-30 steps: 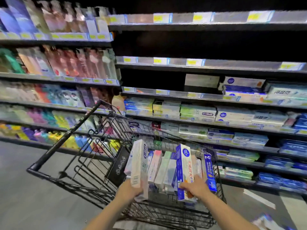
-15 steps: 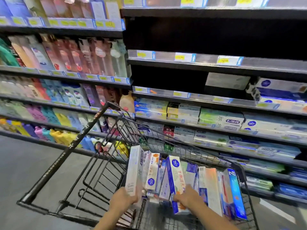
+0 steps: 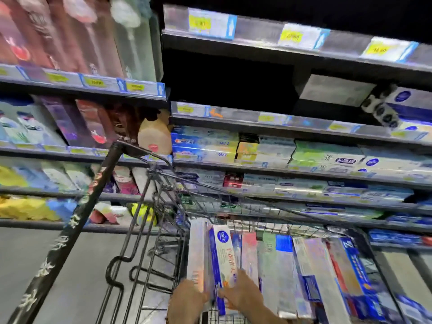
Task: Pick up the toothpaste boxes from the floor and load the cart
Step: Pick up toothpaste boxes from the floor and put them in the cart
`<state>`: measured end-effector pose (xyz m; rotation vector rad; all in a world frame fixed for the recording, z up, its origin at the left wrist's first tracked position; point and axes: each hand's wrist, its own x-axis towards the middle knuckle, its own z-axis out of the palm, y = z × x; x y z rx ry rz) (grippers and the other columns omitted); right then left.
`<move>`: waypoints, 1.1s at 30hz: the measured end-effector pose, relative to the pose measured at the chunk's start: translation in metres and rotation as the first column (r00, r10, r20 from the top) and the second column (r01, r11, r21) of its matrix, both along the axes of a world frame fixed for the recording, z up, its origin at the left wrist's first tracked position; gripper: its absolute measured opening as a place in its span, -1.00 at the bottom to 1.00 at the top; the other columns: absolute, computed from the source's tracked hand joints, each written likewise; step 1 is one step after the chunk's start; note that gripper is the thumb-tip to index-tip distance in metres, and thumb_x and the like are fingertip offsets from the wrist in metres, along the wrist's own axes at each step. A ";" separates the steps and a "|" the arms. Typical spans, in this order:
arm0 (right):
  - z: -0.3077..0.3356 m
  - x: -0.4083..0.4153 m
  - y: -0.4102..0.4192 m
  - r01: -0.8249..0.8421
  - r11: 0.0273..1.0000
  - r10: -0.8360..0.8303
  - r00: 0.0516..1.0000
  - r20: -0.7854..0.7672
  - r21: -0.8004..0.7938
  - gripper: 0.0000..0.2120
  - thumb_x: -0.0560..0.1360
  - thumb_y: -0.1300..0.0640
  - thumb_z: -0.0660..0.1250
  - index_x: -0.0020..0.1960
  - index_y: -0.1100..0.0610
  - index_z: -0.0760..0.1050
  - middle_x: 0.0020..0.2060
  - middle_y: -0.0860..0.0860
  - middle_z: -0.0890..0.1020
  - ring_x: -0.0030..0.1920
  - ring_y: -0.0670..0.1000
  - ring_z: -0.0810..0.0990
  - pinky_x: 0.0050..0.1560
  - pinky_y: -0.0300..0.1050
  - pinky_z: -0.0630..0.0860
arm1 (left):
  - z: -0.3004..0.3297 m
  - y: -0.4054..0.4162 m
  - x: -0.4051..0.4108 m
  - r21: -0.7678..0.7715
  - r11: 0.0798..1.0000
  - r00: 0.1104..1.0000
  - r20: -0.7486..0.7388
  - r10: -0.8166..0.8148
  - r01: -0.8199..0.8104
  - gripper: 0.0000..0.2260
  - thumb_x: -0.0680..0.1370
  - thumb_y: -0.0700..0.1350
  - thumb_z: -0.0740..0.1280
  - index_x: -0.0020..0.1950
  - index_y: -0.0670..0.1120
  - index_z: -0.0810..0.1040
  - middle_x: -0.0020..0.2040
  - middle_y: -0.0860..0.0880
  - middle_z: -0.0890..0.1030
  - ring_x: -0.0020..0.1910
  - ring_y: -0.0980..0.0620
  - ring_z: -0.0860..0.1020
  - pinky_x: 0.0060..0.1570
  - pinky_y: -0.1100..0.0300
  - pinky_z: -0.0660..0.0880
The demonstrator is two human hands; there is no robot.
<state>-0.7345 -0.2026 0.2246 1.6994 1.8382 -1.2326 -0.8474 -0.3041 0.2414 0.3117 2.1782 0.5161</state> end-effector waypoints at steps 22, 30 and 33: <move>0.028 0.008 0.020 -0.199 0.939 0.205 0.979 0.006 0.282 -0.46 0.56 -0.08 0.22 0.46 0.06 0.17 0.30 0.08 0.46 0.26 0.11 0.47 0.24 -0.03 0.44 | -0.001 0.039 -0.004 0.203 0.897 0.899 -0.287 -0.330 0.394 -0.47 0.52 -0.04 0.32 0.43 -0.19 0.30 0.38 -0.14 0.40 0.37 -0.08 0.35 0.41 0.13 0.27; 0.118 0.125 0.048 -0.257 0.800 0.217 0.966 0.138 0.543 -0.14 0.33 -0.35 -0.11 0.50 0.09 0.15 0.42 0.06 0.34 0.42 0.06 0.32 0.41 0.02 0.23 | 0.115 0.112 0.033 -0.065 0.557 0.450 -0.515 -0.729 0.828 -0.32 0.55 0.18 0.19 0.53 -0.15 0.08 0.51 -0.13 0.21 0.49 -0.11 0.17 0.45 -0.04 0.15; 0.137 0.198 0.048 -0.186 0.796 0.118 0.981 0.153 0.577 -0.29 0.46 -0.27 0.07 0.50 0.07 0.14 0.45 0.03 0.30 0.44 0.05 0.28 0.40 0.02 0.25 | 0.147 0.139 0.086 -0.108 0.377 0.251 -0.576 -0.778 0.920 -0.34 0.52 0.19 0.24 0.47 -0.16 0.15 0.46 -0.14 0.28 0.45 -0.12 0.24 0.41 -0.03 0.22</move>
